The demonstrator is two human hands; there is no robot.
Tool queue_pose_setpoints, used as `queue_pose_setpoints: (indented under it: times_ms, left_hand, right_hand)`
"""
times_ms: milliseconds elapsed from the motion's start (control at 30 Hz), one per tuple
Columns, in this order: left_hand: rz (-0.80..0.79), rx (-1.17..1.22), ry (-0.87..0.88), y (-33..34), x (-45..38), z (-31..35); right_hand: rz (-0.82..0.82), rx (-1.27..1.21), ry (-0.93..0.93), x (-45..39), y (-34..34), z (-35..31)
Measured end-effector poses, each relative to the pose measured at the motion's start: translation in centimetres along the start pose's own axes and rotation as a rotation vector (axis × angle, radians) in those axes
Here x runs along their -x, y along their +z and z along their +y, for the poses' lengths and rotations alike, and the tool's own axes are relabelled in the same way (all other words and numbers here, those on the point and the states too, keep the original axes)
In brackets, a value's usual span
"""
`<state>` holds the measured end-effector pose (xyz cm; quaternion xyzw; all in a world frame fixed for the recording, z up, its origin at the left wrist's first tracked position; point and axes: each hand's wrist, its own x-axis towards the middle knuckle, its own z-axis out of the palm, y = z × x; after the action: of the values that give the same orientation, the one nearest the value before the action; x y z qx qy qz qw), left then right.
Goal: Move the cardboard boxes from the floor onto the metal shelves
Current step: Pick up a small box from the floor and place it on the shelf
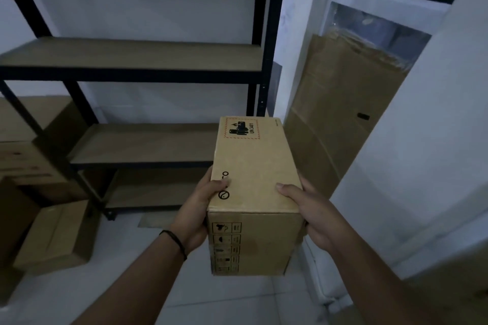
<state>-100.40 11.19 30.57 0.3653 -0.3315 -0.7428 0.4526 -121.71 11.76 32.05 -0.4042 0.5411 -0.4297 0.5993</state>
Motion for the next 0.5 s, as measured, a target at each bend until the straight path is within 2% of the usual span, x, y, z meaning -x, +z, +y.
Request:
queue_pose_setpoints:
  times_ms: [200, 500]
  left_hand:
    - [0.089, -0.105, 0.060, -2.5, -1.0, -1.8]
    - [0.115, -0.071, 0.048, -9.4, -4.9, -7.4]
  right_hand:
    - [-0.024, -0.021, 0.034, -2.3, 1.0, 3.1]
    - [-0.023, -0.028, 0.032, -7.9, 2.6, 11.2]
